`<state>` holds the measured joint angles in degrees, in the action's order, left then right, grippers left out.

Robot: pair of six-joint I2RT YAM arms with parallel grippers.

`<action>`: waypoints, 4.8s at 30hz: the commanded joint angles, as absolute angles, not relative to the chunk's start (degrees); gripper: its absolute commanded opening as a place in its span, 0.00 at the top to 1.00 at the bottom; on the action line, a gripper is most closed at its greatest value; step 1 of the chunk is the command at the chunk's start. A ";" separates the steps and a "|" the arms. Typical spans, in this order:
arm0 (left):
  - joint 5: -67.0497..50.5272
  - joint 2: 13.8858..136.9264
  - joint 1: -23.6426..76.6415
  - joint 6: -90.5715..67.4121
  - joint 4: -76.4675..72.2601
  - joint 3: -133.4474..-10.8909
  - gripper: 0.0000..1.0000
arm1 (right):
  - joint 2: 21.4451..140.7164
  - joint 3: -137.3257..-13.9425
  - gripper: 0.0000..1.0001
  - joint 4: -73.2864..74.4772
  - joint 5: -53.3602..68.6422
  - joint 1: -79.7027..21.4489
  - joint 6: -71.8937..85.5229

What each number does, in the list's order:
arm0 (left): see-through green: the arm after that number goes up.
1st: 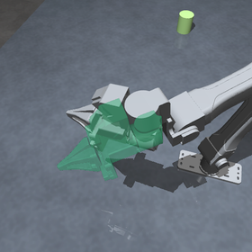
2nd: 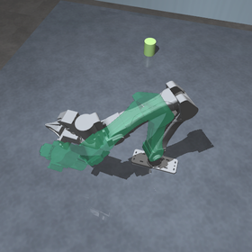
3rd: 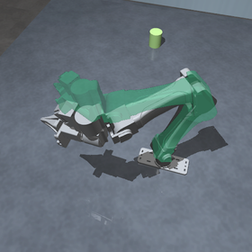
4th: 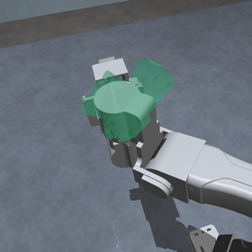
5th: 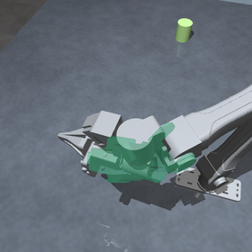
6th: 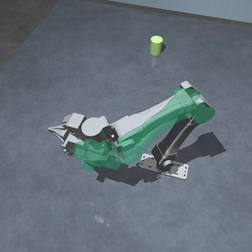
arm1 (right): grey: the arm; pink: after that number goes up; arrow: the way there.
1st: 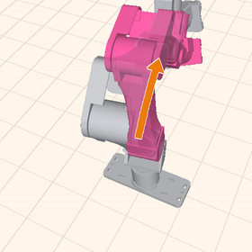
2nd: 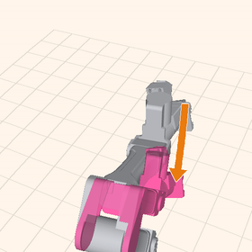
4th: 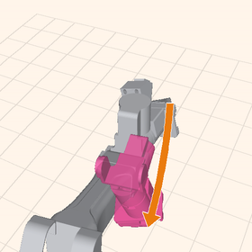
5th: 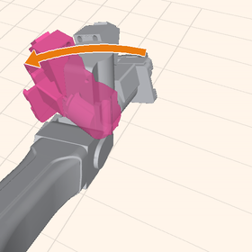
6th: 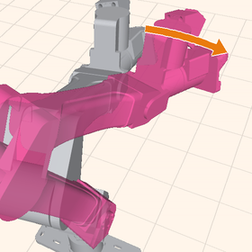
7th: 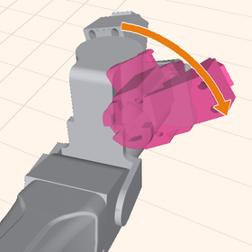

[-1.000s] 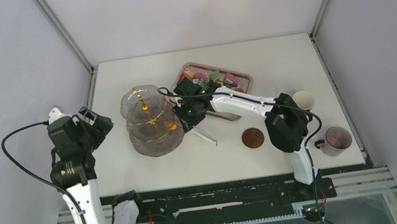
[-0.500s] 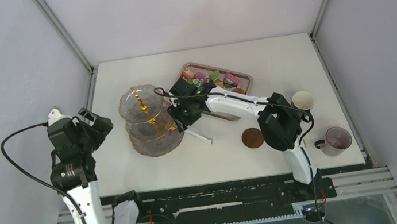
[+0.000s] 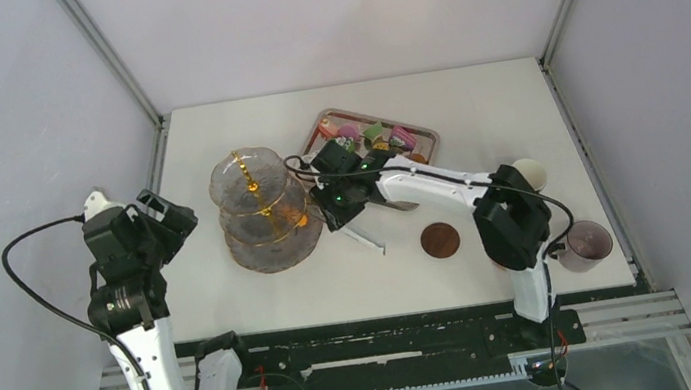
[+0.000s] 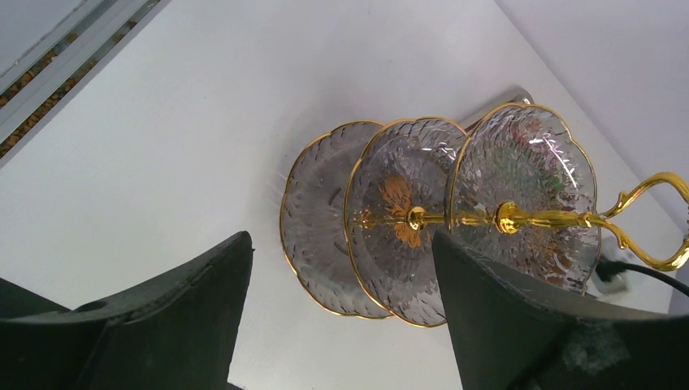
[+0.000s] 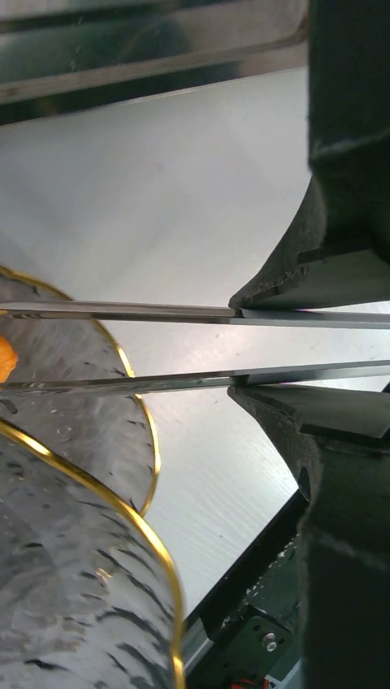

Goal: Serve the afternoon tea

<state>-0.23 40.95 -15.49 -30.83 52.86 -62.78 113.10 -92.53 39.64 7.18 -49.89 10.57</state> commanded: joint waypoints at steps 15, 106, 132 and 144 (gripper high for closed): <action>0.25 40.67 -15.45 -28.01 49.79 -61.94 0.14 | 96.40 -81.48 0.81 43.04 3.03 -32.63 7.97; 0.87 39.87 -15.50 -28.19 49.66 -61.98 0.14 | 115.85 -101.47 0.65 44.45 -2.60 -39.16 7.06; 0.81 41.23 -15.43 -28.57 48.69 -62.32 0.14 | 86.48 -75.76 0.70 45.83 -9.58 -40.98 9.63; 4.13 41.21 -15.55 -29.92 50.15 -63.94 0.12 | 91.12 -78.37 0.70 42.64 -4.51 -57.09 15.78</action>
<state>2.57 42.02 -15.49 -29.58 51.18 -62.57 89.47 -75.18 45.87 -6.13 -53.43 12.36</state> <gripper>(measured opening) 0.879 0.497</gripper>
